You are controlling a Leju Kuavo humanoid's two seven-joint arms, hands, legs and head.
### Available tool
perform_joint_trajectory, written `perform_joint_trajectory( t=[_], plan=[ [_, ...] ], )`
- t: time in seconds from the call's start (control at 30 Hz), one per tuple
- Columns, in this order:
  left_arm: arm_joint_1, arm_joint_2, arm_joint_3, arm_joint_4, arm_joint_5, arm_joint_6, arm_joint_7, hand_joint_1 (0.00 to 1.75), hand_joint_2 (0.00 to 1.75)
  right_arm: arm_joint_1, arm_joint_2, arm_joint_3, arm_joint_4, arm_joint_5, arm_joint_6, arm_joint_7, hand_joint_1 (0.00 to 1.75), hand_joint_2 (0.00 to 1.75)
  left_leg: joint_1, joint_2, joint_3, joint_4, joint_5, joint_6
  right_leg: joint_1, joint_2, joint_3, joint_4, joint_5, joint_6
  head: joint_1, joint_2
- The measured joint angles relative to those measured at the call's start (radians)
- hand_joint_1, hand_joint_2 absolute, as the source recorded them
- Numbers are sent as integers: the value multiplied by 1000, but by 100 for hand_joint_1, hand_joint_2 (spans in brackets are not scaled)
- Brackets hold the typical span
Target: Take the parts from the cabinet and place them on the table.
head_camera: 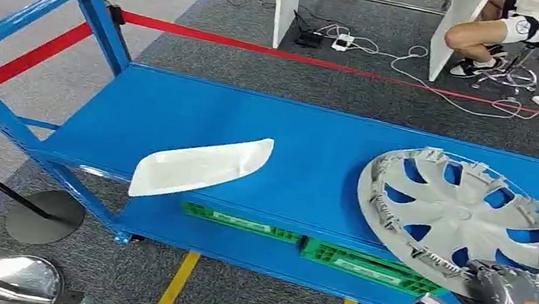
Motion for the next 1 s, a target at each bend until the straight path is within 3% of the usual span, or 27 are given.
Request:
perform_joint_trajectory(
  t=[0.03, 0.2, 0.33, 0.67, 0.73, 0.83, 1.0],
  plan=[
    [0, 0, 0, 0, -1, 11, -13, 0, 175, 4, 2, -5, -2, -14, -18, -21, 175, 175, 0, 0, 0, 0, 0, 0, 0, 0, 0, 0, 0, 0, 0, 0],
    [-4, -3, 2, -3, -68, 146, -111, 0, 175, 28, 17, -42, -49, -100, -70, -89, 175, 175, 0, 0, 0, 0, 0, 0, 0, 0, 0, 0, 0, 0, 0, 0],
    [-6, -8, 18, -3, -142, 165, -123, 0, 175, 42, 41, -77, -95, -135, -66, -106, 175, 175, 0, 0, 0, 0, 0, 0, 0, 0, 0, 0, 0, 0, 0, 0],
    [11, -9, 72, -26, -200, 168, -103, 0, 175, 51, 85, -127, -135, -185, -49, -140, 175, 175, 0, 0, -1, 0, 0, 0, 0, 0, -1, 0, 0, 0, 0, 0],
    [12, -8, 76, -26, -200, 141, -85, 0, 175, 49, 91, -133, -137, -213, -32, -151, 175, 175, 0, 0, -1, 0, 0, 0, 0, 0, -1, 0, 0, 0, 0, 0],
    [12, 1, 76, -26, -199, 78, -69, 0, 175, 41, 110, -143, -147, -323, 26, -174, 175, 175, 0, 0, -1, 0, 0, 0, 0, 1, -1, 0, 0, 0, -1, 0],
    [16, 3, 82, -25, -191, 56, -73, 0, 175, 16, 168, -180, -191, -645, 152, -221, 175, 175, 1, 0, 0, 0, 0, 0, 1, 1, -1, 0, 0, 0, 0, 0]
  ],
)
